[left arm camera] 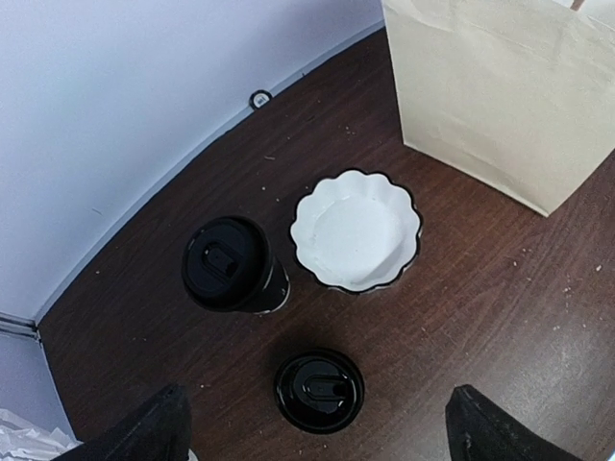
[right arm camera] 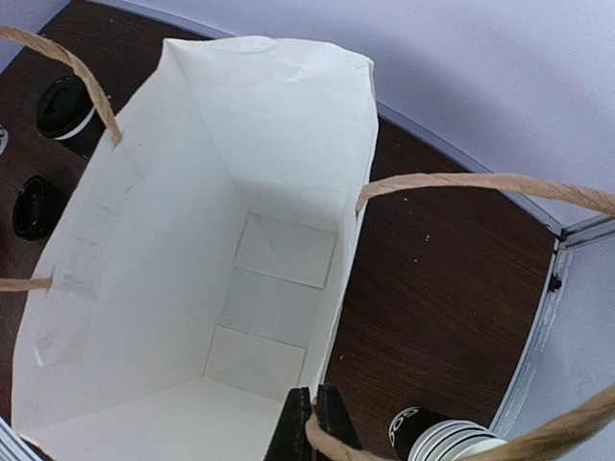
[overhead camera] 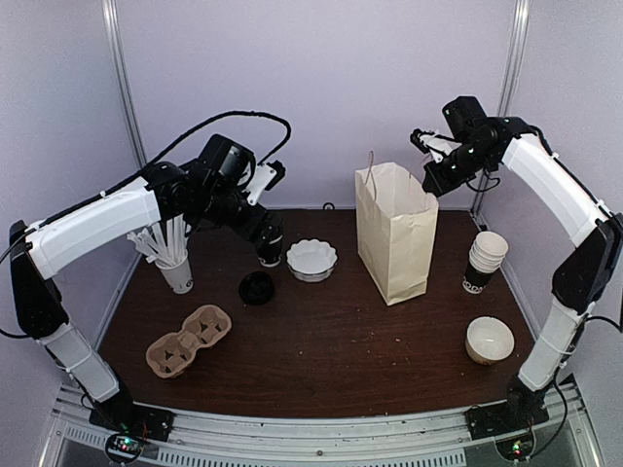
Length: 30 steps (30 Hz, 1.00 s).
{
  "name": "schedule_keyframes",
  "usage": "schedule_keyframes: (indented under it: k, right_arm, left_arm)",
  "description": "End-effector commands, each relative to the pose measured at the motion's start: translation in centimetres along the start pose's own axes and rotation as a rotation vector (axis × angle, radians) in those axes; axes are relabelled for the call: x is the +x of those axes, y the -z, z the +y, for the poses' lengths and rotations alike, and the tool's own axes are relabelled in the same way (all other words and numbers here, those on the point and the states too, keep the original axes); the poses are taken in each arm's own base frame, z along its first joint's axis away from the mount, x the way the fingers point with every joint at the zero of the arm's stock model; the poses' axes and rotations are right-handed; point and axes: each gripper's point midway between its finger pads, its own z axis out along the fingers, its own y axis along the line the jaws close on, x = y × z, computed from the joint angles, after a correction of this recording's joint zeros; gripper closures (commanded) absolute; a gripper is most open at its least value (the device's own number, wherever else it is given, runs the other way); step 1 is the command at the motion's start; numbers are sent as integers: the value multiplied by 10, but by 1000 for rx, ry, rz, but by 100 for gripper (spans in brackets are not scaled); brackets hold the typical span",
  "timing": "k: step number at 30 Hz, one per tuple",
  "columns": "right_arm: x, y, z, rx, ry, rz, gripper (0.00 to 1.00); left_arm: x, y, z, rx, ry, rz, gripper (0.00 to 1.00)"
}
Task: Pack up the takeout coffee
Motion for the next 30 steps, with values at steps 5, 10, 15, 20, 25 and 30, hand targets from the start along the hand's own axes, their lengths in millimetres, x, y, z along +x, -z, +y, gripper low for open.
schedule_keyframes:
  k: [5,10,15,20,25,30]
  right_arm:
    - [1,82,52,-275,181,-179,100]
    - [18,127,94,-495,256,-221,100]
    - [42,160,137,-698,357,-227,100]
    - [64,171,169,-819,454,-216,100]
    - [79,170,205,-927,587,-182,100]
    - [76,162,222,-987,650,-171,100]
  left_arm:
    - [28,37,-3,61,-82,135,4]
    - [36,49,10,18,-114,144,4]
    - [50,61,11,47,-76,218,6]
    - [98,69,13,21,0,396,14]
    - [135,89,12,30,119,491,21]
    - [178,104,5,58,242,640,25]
